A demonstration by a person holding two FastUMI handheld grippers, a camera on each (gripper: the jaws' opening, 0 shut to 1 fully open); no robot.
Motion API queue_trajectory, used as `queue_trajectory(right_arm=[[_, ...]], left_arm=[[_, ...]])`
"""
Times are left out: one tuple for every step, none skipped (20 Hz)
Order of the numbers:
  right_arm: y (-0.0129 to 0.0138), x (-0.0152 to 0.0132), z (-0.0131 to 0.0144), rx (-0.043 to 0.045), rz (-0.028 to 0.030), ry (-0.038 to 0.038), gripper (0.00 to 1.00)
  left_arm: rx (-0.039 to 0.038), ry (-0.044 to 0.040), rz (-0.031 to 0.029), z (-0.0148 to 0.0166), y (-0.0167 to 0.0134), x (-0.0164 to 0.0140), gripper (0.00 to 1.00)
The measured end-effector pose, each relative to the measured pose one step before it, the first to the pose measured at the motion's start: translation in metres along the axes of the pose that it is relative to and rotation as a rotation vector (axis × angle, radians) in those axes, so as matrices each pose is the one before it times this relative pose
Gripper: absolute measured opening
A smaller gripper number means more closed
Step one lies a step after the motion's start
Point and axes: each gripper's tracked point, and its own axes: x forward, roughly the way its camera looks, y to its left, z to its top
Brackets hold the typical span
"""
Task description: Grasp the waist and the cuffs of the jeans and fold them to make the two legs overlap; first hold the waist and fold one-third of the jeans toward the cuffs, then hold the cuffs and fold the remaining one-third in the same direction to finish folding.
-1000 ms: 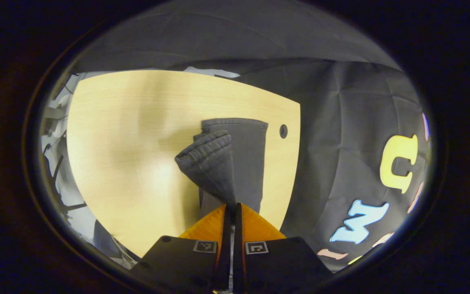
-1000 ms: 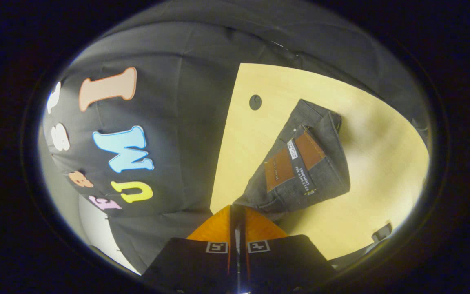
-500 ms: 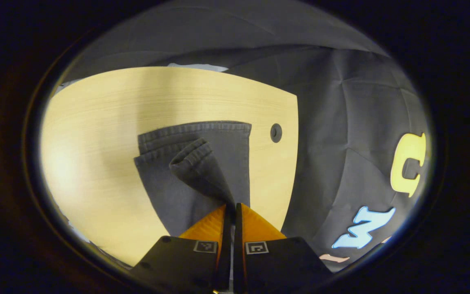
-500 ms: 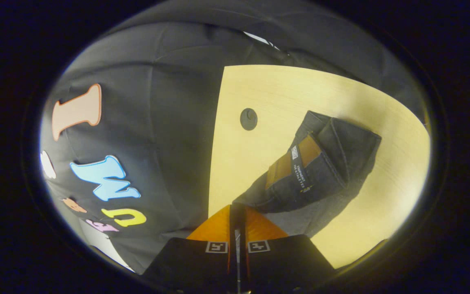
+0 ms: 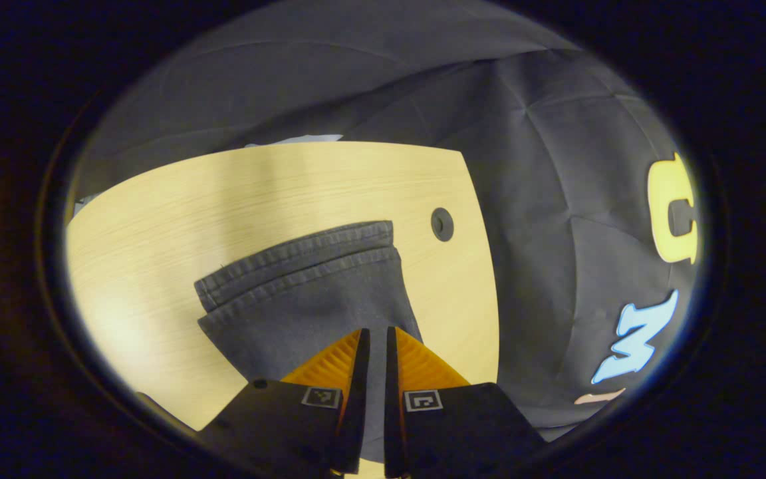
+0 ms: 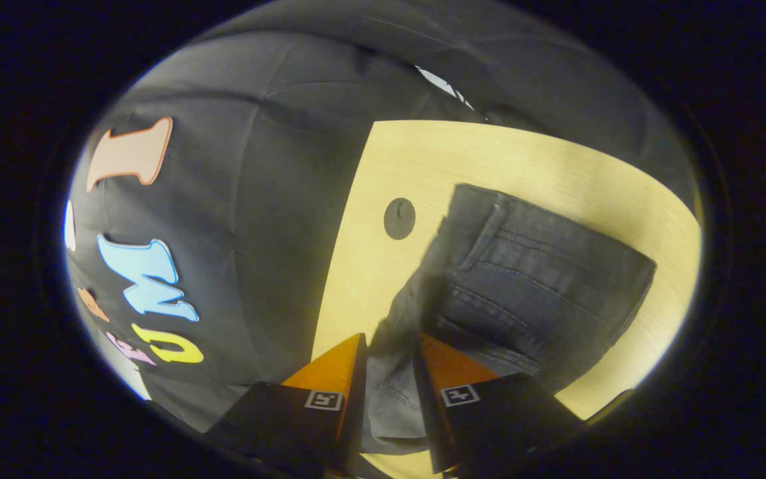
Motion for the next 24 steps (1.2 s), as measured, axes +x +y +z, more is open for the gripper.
queue_trajectory(right_arm=[[-0.00187,-0.00361,-0.00082,-0.054,-0.01541,-0.01962,0.45],[-0.00654,-0.00622,0.00092,-0.04819,-0.02627,-0.02439,0.63],[-0.00305,-0.00583,0.00356,-0.02914,-0.01935,-0.02819,0.8],[-0.0002,-0.0112,0.00375,-0.00845,-0.01262,-0.03162,0.86],[-0.00489,-0.01042,0.00427,0.0018,-0.00809,-0.03542,0.86],[-0.00936,-0.01351,0.0022,0.00436,-0.01666,-0.04267,0.89],[-0.01245,-0.01019,0.00578,-0.00093,-0.02783,-0.04274,0.89],[-0.01287,-0.00897,0.00185,-0.00757,-0.03432,-0.04408,0.9],[-0.015,-0.00622,0.00163,-0.00582,-0.04028,-0.0343,0.9],[-0.01451,-0.00433,-0.00059,-0.00066,-0.03639,-0.02417,0.9],[-0.01159,-0.00141,-0.0017,0.00264,-0.02607,-0.01372,0.9],[-0.01073,0.00078,-0.00248,0.00925,-0.01425,-0.00841,0.91],[-0.00519,0.00241,-0.00341,0.01674,-0.00174,0.00527,0.91],[-0.00228,0.00157,-0.00238,0.02605,0.00694,0.0061,0.9],[-0.00002,0.00547,-0.00362,0.02584,0.01268,0.01249,0.91],[-0.00248,0.00754,-0.00385,0.0249,-0.0031,0.01291,0.9],[-0.00296,0.00911,-0.00351,0.02488,-0.00975,0.01034,0.9],[-0.00178,0.00455,-0.0028,0.02789,-0.00484,0.00515,0.9],[0.00066,0.00598,-0.00321,0.03325,0.00234,0.00734,0.9],[0.00422,0.00425,-0.00403,0.03232,0.02441,0.01225,0.91],[0.00507,0.0064,-0.00076,0.02816,0.00898,-0.01102,0.91],[-0.00104,0.00436,-0.0025,0.00747,-0.00379,-0.00148,0.89],[-0.00216,0.00358,-0.00152,0.00639,-0.00796,-0.00163,0.88],[0.00155,-0.00076,-0.00011,0.00694,0.01272,0.00475,0.78]], left_arm=[[0.02482,-0.00684,-0.00419,-0.00426,0.0004,-0.00426,0.17],[0.02878,-0.01221,0.0073,-0.00235,0.00125,-0.00305,0.37],[0.0331,-0.01712,-0.0027,-0.0017,-0.00038,-0.00629,0.53],[0.04226,-0.03001,0.00403,0.0005,-0.00053,-0.00484,0.43],[0.05786,-0.03765,0.00799,-0.0025,0.00201,-0.0101,0.62],[0.06182,-0.0425,0.01423,0.00336,0.00159,-0.01067,0.81],[0.06229,-0.0395,0.00382,0.00258,-0.0012,-0.01184,0.99],[0.05327,-0.03828,-0.00243,0.00251,-0.00243,-0.01407,0.99],[0.04594,-0.04346,-0.00517,0.00256,-0.00899,-0.01413,0.99],[0.04329,-0.04225,-0.00823,0.00396,-0.00904,-0.01448,0.99],[0.03836,-0.04367,-0.01041,0.00383,-0.01154,-0.0158,0.99],[0.03855,-0.03328,-0.00664,0.00257,-0.00876,-0.01545,0.99],[0.03615,-0.03048,-0.01142,0.00058,-0.01181,-0.01245,1.0],[0.03377,-0.02297,-0.00339,0.00072,-0.00802,-0.01245,1.0],[0.0371,-0.02565,-0.00943,0.00106,-0.0112,-0.00781,1.0],[0.03885,-0.02593,-0.00331,0.00039,-0.00919,-0.00815,0.99],[0.04269,-0.03336,-0.00132,0.00164,-0.00541,-0.00874,1.0],[0.04263,-0.03194,-0.00229,0.00111,-0.00537,-0.0106,1.0],[0.0353,-0.02801,-0.01099,0.00038,-0.00394,-0.01038,1.0],[0.0224,-0.01798,-0.00979,0.00111,-0.00832,-0.01011,1.0],[0.01045,-0.01042,-0.01399,-0.00088,-0.00769,-0.00653,1.0],[0.00113,-0.0066,-0.00826,-0.00119,-0.00502,-0.00786,0.99],[0.00149,-0.01057,-0.01196,-0.00046,-0.0048,-0.00679,0.99],[0.00451,-0.01523,-0.00971,-0.00028,-0.00424,-0.00717,0.99]])
